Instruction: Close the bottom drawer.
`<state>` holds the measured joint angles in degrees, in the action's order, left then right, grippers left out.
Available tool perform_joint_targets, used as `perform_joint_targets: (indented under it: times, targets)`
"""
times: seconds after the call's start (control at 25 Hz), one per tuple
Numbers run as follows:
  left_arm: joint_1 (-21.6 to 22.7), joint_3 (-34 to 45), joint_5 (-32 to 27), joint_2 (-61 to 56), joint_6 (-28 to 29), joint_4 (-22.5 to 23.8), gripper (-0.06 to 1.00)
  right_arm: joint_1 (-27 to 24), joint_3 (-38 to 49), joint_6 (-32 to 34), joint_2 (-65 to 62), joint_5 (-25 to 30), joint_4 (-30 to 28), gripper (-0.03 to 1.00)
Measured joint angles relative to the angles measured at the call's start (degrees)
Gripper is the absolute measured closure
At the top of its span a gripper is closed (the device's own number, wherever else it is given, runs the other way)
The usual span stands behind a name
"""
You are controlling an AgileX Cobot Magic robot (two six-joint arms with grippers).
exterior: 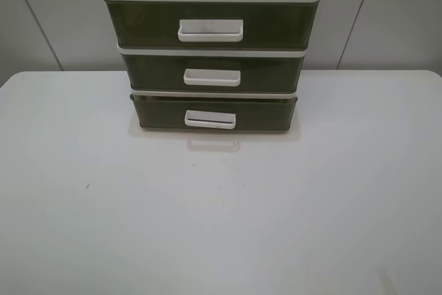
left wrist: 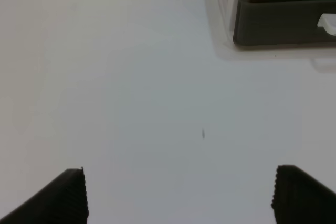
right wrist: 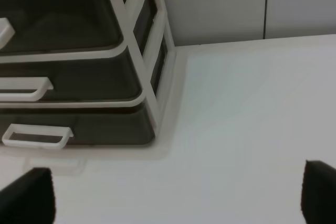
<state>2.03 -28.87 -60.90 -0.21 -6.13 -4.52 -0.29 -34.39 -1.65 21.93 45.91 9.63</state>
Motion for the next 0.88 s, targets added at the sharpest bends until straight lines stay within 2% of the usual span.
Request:
perform_joint_targets:
  times: [0.2, 0.52, 0.72, 0.88]
  targets:
    - [0.0, 0.0, 0.0, 0.0, 0.0, 0.0, 0.23, -0.4, 0.0, 0.0, -12.5, 9.6, -3.3, 0.15]
    - [0.0, 0.0, 0.0, 0.0, 0.0, 0.0, 0.23, -0.4, 0.0, 0.2, -21.9, 16.1, -5.4, 0.15]
    - [0.0, 0.0, 0.0, 0.0, 0.0, 0.0, 0.23, -0.4, 1.2, 0.2, -22.0, 17.6, -7.5, 0.15]
    - [0.0, 0.0, 0.0, 0.0, 0.0, 0.0, 0.23, -0.4, 4.2, 0.2, -22.0, 16.1, -9.6, 0.15]
